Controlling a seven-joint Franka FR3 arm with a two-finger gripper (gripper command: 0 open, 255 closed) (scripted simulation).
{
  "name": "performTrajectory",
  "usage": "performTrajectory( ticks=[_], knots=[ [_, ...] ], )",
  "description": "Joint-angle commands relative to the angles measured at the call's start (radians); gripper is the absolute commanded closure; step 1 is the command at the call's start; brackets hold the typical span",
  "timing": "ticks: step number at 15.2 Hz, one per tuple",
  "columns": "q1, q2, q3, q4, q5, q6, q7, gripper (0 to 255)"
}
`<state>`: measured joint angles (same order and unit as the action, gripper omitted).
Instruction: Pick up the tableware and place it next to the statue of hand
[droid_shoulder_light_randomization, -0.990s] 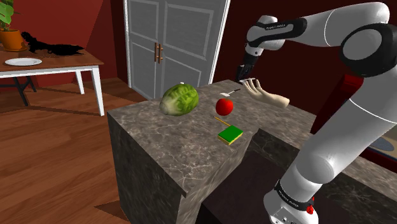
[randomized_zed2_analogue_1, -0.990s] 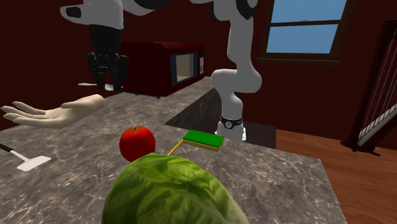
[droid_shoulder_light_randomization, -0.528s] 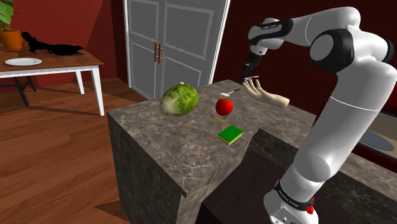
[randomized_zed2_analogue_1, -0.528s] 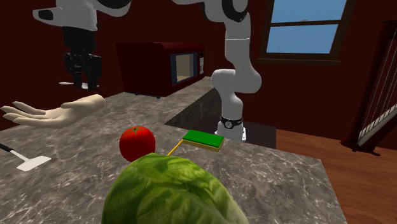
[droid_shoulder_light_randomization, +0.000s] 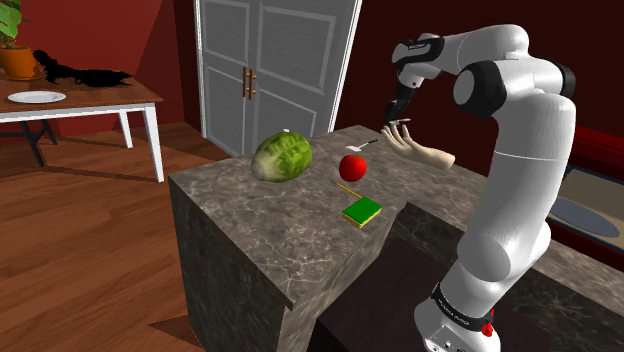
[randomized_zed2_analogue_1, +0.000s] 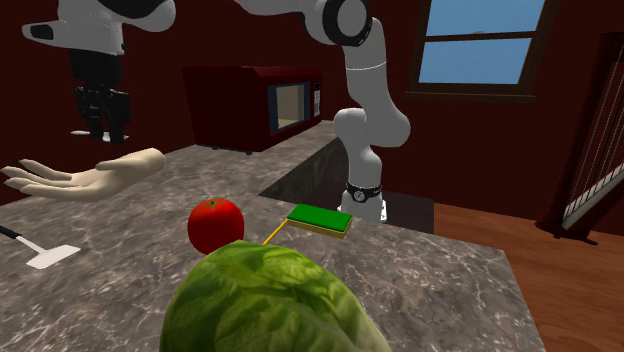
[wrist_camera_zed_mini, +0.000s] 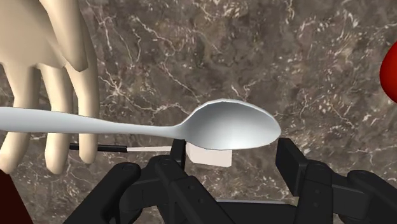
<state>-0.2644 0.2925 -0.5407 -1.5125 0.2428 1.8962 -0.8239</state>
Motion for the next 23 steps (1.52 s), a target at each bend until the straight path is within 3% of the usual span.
performTrajectory(
  ticks=[1, 23],
  knots=[
    [0.000, 0.005, 0.002, -0.020, 0.005, 0.025, -0.005, 255],
    [-0.001, 0.070, 0.028, -0.233, 0.066, 0.289, -0.063, 255]
  ],
)
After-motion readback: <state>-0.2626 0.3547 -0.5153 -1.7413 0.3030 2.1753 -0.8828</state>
